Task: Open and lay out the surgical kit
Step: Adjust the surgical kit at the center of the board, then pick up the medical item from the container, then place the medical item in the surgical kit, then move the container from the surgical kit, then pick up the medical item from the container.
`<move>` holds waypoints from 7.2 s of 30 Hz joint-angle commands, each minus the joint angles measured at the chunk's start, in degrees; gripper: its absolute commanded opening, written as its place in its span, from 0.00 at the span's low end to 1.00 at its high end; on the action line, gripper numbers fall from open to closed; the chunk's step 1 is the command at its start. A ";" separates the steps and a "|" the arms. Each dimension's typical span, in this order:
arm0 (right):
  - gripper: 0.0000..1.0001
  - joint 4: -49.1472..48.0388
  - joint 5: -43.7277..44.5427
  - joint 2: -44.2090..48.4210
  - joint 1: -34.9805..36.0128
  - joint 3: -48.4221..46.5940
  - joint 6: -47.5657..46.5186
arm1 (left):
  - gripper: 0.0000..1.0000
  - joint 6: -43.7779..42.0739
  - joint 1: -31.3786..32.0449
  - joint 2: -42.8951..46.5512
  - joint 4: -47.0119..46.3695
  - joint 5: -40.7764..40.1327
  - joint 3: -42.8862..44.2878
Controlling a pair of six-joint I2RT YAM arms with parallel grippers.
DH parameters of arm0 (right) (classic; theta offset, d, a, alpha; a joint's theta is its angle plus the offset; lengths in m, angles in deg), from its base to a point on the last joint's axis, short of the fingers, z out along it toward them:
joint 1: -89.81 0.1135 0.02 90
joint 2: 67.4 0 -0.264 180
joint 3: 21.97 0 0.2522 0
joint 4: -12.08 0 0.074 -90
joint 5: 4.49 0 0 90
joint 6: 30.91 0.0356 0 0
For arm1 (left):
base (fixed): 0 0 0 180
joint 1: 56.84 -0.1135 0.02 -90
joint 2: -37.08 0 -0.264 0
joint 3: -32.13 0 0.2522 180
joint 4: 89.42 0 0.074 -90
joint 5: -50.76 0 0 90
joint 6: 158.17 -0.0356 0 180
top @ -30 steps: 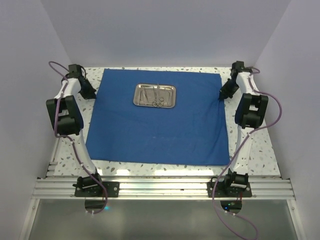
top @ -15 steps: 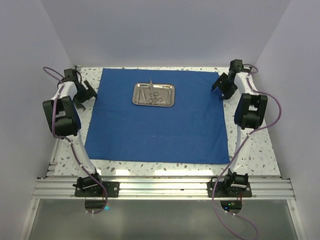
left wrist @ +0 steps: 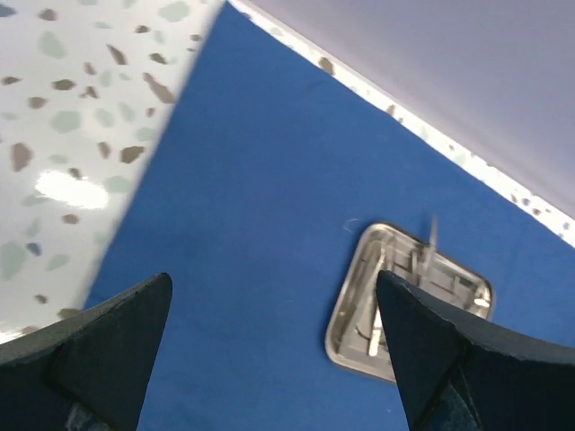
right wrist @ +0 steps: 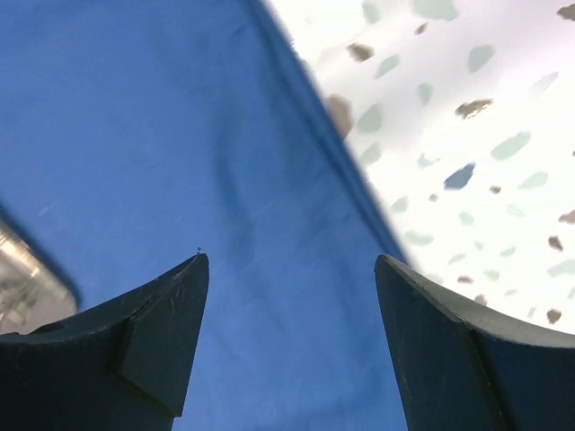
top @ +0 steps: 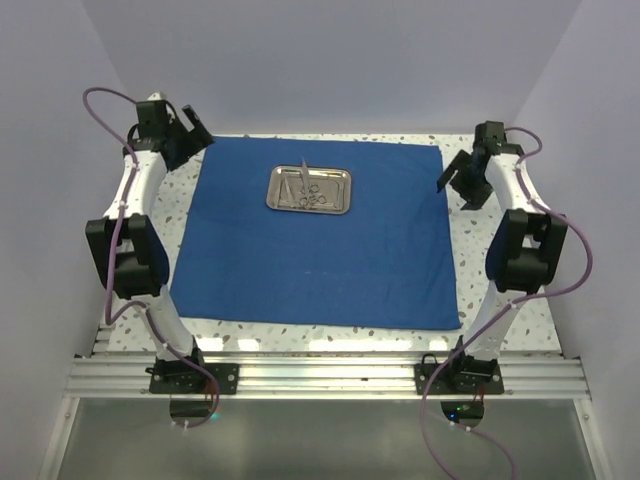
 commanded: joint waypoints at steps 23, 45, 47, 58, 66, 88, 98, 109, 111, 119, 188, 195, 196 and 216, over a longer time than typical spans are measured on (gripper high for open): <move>0.79 -1.27 -0.42 19.97 8.89 19.97 -3.78 | 0.49 -6.83 17.28 -24.46 12.38 -1.05 28.48; 0.77 -1.98 -3.15 17.42 8.89 21.47 -4.21 | 0.25 -11.49 26.51 -28.08 17.58 -16.87 28.21; 0.77 -2.06 -3.15 17.16 8.89 21.73 -4.21 | 0.25 -11.75 26.51 -27.64 17.40 -18.10 28.04; 0.77 -1.98 -3.06 16.46 8.89 21.91 -4.30 | 0.27 -12.55 26.51 -29.92 17.40 -17.93 26.90; 0.76 -1.71 -2.89 15.84 8.89 21.82 -4.48 | 0.31 -12.63 26.42 -32.38 17.40 -17.23 26.54; 0.75 0.75 -1.57 19.35 9.15 21.65 -3.78 | 0.00 -14.65 25.99 -25.28 15.11 -18.54 23.64; 0.74 6.46 1.69 23.13 10.56 16.99 -2.02 | 0.00 -13.43 25.46 -12.10 13.89 -16.35 19.53; 0.76 5.24 -3.50 38.05 11.18 28.75 -0.26 | 0.00 -10.26 25.55 16.91 6.16 -18.37 -27.92; 0.76 5.49 -4.63 39.74 11.26 31.74 -0.87 | 0.00 -8.08 25.63 19.63 5.27 -18.37 -34.15; 0.77 3.48 -9.21 46.85 11.18 39.56 -1.67 | 0.73 -5.43 25.55 18.86 9.22 -21.44 -34.83; 0.79 5.23 -3.50 49.94 11.18 42.65 -5.53 | 0.45 -0.77 34.24 -19.73 9.32 -27.33 20.13; 0.79 4.97 -4.64 49.59 11.18 43.00 -6.06 | 0.51 -0.16 35.39 -19.90 9.84 -27.34 22.24; 0.79 4.97 -4.64 49.68 11.18 43.00 -6.06 | 0.50 0.11 35.48 -20.08 10.02 -27.34 22.24; 0.79 4.88 -5.09 49.06 11.18 43.27 -6.24 | 0.43 1.34 35.56 -25.17 10.46 -26.81 19.33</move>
